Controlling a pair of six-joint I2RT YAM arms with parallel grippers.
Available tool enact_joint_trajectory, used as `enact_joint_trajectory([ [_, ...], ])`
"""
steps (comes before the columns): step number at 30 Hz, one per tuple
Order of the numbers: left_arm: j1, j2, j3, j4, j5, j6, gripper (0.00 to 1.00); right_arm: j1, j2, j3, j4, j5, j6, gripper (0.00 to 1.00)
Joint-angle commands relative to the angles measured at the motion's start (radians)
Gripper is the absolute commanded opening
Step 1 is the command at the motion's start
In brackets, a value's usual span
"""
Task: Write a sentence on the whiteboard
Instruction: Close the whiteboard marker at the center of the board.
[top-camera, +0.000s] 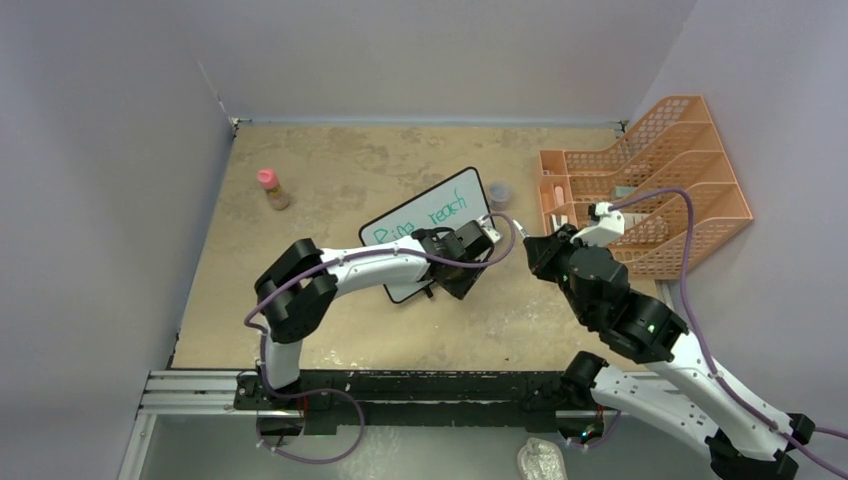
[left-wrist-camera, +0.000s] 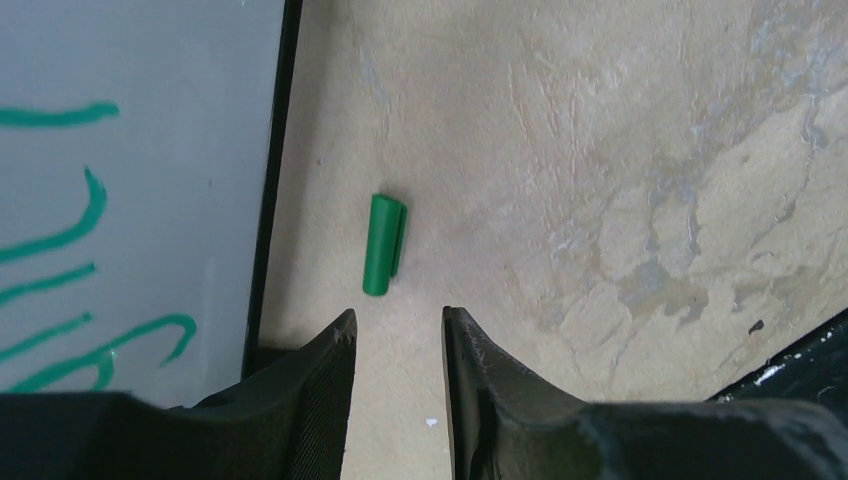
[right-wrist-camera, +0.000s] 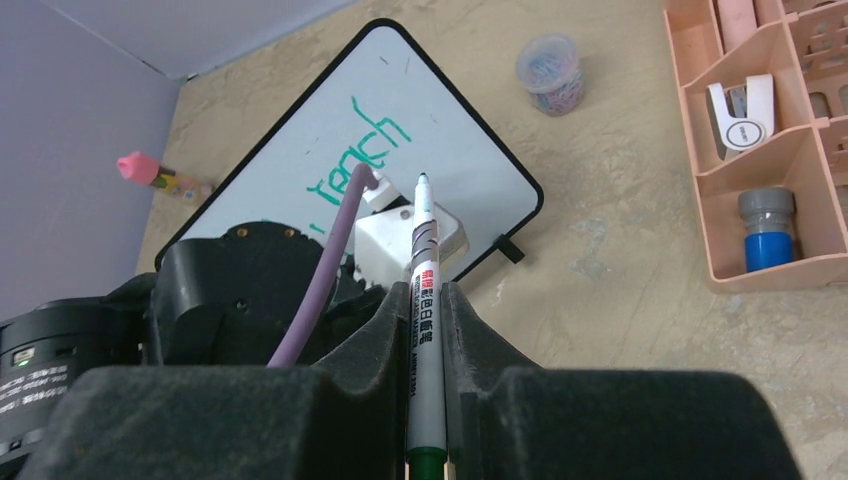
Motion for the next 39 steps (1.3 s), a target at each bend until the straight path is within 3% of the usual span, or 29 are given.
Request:
enact_joint_trajectory([
  [1, 0.022, 0.063, 0.103, -0.036, 0.043, 0.062, 0.34, -0.004, -0.030, 0.015, 0.002, 0.078, 0.034, 0.00],
  [26, 0.073, 0.277, 0.251, -0.120, 0.142, 0.168, 0.26, -0.004, -0.054, 0.029, -0.023, 0.107, 0.049, 0.00],
  [32, 0.072, 0.288, 0.218, -0.146, 0.148, 0.149, 0.17, -0.004, -0.060, 0.032, -0.027, 0.112, 0.052, 0.00],
  [39, 0.072, 0.185, 0.166, -0.138, 0.178, 0.053, 0.01, -0.004, -0.061, 0.026, -0.011, 0.106, 0.033, 0.00],
])
